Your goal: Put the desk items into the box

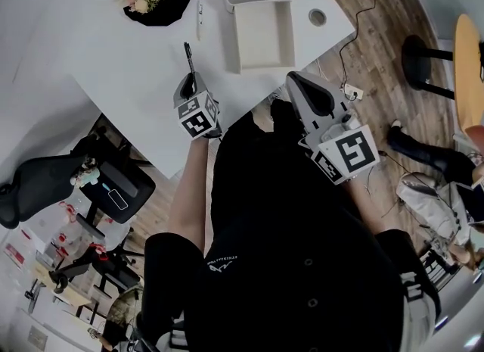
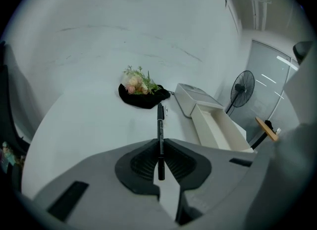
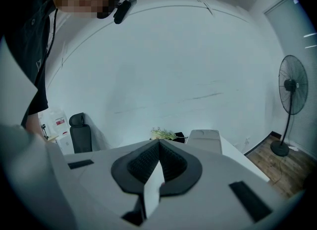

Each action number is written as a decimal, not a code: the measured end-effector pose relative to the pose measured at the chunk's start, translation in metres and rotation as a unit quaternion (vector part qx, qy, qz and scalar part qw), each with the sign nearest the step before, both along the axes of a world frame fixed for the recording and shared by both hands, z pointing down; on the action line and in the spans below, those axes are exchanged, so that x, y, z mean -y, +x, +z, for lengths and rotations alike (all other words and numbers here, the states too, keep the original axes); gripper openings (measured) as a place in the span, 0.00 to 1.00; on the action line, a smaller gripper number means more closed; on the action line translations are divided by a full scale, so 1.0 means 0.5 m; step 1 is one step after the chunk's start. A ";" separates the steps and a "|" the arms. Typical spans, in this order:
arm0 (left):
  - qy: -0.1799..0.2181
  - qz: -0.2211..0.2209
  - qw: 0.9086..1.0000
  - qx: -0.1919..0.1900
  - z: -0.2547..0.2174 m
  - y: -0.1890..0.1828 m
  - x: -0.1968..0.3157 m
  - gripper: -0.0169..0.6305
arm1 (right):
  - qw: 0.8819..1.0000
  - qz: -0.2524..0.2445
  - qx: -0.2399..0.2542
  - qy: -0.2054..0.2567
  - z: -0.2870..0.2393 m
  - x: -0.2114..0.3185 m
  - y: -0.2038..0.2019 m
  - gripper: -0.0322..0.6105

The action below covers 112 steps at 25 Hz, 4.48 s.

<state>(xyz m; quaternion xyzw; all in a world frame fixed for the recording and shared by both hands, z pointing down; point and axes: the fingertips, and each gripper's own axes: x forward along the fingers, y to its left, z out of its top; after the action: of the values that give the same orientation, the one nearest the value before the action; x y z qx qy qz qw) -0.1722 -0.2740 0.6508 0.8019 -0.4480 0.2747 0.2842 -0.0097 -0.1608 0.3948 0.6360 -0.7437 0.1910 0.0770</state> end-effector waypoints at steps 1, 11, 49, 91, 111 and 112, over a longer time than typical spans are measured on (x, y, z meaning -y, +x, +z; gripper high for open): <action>0.010 -0.001 1.000 -0.005 -0.019 0.003 0.001 0.09 | 1.000 -0.005 0.001 0.002 -0.002 -0.004 0.000 0.05; 0.113 -0.013 0.992 -0.054 -0.240 0.041 -0.026 0.09 | 0.998 -0.052 0.018 0.024 -0.023 -0.039 0.023 0.05; 0.272 0.005 0.952 -0.143 -0.582 0.217 -0.374 0.09 | 0.978 -0.178 0.035 0.099 -0.103 -0.151 0.146 0.05; 0.121 0.223 0.957 -0.141 -0.347 0.403 -0.160 0.09 | 0.994 0.107 -0.006 0.034 -0.048 -0.159 0.263 0.05; -0.009 0.251 0.968 -0.018 -0.080 0.473 -0.113 0.09 | 0.987 0.156 0.011 -0.029 0.030 -0.132 0.320 0.05; -0.014 0.252 0.968 -0.014 -0.071 0.477 -0.111 0.09 | 0.987 0.158 0.013 -0.032 0.034 -0.130 0.324 0.05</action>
<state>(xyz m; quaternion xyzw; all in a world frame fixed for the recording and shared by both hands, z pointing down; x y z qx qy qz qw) 0.0664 -0.2187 0.6154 0.8885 -0.2240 0.3325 0.2231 0.1521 -0.0960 0.4119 0.7401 -0.6285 0.2322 0.0567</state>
